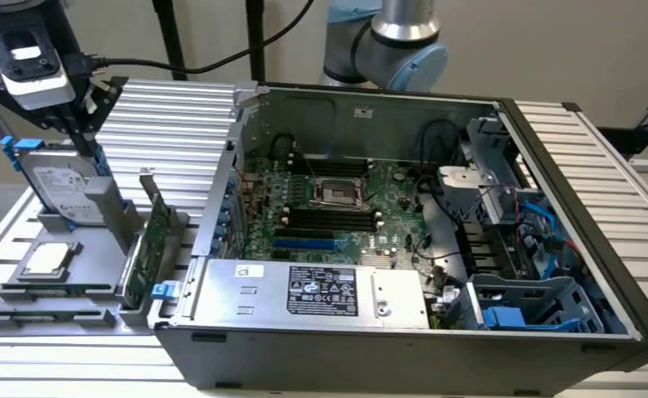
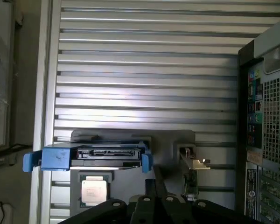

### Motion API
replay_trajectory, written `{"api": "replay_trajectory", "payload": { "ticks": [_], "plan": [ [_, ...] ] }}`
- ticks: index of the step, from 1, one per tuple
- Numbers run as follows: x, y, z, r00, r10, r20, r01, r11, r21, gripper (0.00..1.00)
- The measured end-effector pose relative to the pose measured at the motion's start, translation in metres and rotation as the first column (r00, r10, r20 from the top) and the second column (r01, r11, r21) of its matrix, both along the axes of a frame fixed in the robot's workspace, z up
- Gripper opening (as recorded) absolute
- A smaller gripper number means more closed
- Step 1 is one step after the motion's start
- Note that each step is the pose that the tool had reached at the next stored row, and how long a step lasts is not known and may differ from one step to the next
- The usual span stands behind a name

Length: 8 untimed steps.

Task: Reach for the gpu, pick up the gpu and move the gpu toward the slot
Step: 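Reach for the gpu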

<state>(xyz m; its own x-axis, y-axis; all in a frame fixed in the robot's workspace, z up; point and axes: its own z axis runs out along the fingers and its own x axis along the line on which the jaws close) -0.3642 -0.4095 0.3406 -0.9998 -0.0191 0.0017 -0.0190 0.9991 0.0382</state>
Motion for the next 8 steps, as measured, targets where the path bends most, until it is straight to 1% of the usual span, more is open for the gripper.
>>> {"api": "replay_trajectory", "payload": {
  "ticks": [4,8],
  "plan": [
    [0.01,-0.0087,0.0,1.0,0.0,-0.0033,0.0,1.0,0.0001,0.11],
    [0.022,-0.02,0.0,1.0,0.0,-0.0059,0.0,1.0,-0.0003,0.11]
  ]
}}
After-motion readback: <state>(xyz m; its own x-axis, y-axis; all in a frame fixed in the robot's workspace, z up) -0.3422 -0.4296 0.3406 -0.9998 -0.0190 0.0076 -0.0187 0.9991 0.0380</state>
